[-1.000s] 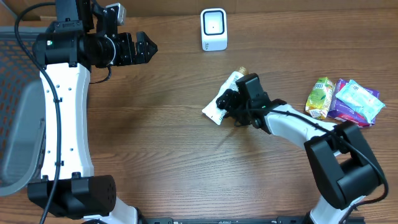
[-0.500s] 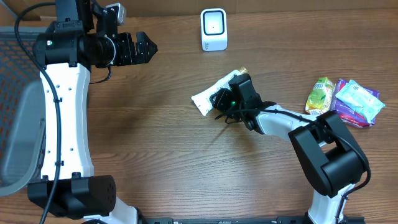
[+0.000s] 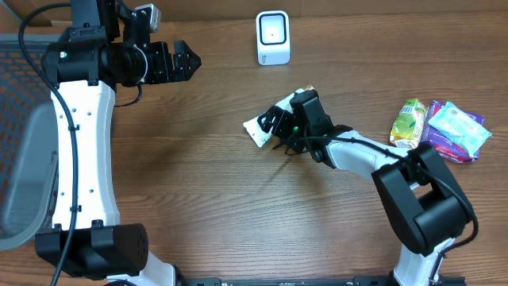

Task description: Scan the item barcode

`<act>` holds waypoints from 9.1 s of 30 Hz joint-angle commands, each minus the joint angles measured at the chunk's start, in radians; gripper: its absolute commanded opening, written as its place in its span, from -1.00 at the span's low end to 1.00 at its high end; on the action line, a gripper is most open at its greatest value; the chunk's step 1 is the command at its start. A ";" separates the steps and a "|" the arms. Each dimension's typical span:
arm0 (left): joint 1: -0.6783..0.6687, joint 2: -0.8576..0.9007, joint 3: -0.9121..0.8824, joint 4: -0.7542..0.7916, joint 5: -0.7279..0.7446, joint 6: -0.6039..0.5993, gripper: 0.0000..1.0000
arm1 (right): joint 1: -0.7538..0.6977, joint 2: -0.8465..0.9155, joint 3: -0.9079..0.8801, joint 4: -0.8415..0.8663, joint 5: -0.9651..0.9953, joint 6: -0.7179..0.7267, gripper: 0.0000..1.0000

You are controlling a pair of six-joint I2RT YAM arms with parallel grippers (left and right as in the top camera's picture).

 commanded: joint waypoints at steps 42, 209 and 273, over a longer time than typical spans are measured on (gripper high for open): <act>-0.013 0.003 0.000 0.001 0.000 -0.006 0.99 | 0.103 0.281 0.031 0.046 0.330 0.215 -0.89; -0.013 0.003 0.000 0.001 0.000 -0.006 0.99 | -0.273 -0.653 0.049 -0.269 -0.773 -0.464 -0.93; -0.013 0.003 0.000 0.001 0.000 -0.006 0.99 | -0.044 0.369 0.809 -0.058 0.915 -1.838 -0.93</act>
